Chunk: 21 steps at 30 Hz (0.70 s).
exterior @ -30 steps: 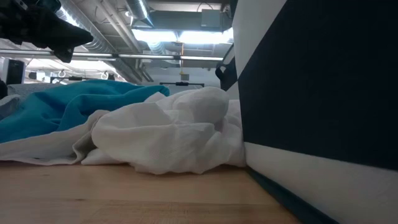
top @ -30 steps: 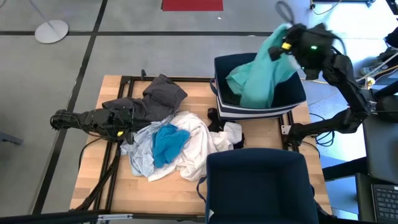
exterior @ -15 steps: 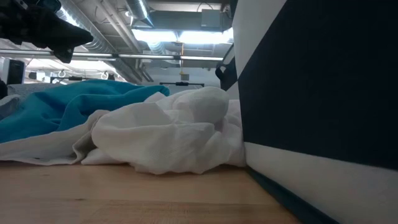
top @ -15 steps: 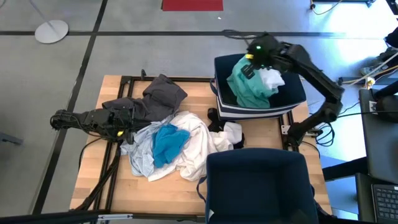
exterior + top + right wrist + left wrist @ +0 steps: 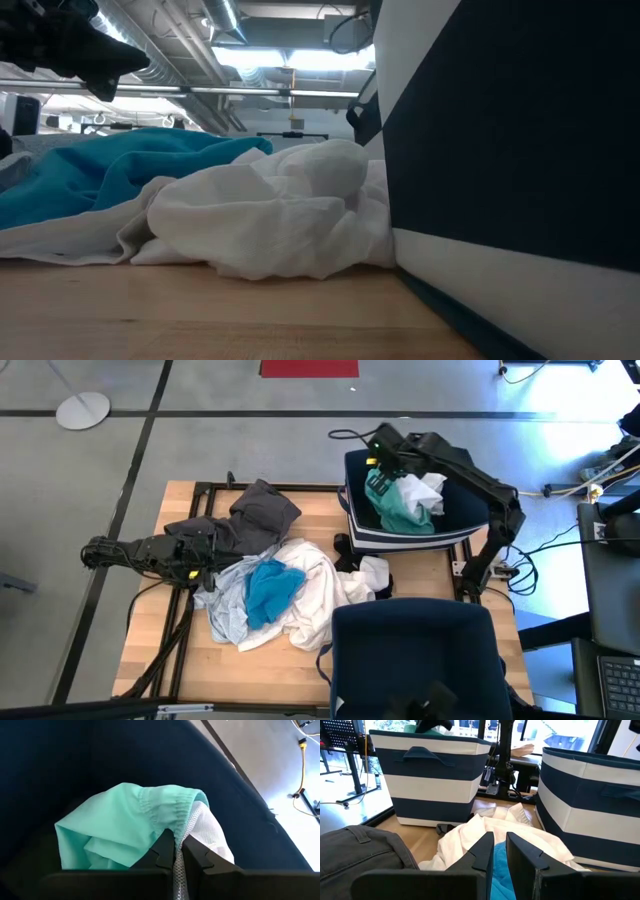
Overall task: Sort clothes
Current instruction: Put the light green shorts into the top laundry bin
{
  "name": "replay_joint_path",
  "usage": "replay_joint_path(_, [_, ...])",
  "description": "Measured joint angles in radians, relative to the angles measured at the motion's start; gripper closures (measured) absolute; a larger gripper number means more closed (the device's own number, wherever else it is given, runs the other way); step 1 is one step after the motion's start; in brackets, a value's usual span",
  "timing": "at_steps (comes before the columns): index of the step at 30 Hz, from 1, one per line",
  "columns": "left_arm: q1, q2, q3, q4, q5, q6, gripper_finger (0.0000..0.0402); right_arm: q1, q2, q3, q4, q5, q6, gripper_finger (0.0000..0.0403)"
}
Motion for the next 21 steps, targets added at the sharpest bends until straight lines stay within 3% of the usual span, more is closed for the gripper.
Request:
replay_joint_path(4, [0.000, 0.000, 0.000, -0.004, 0.000, 0.000, 0.0361, 0.000, 0.005, 0.000, 0.001, -0.020, 0.000, 0.0359])
replay_joint_path(9, [0.000, 0.000, 0.000, -0.007, 0.000, 0.000, 0.0361, 0.000, 0.005, 0.000, -0.009, -0.111, 0.000, 0.0287])
replay_joint_path(13, [0.000, 0.000, 0.000, -0.007, 0.000, 0.000, 0.0361, 0.001, 0.005, 0.002, -0.012, -0.120, -0.003, 0.0229])
replay_joint_path(21, [0.000, 0.000, 0.000, -0.006, 0.000, -0.005, 0.0361, 0.026, 0.005, 0.192, -0.100, -0.124, 0.011, 0.0166])
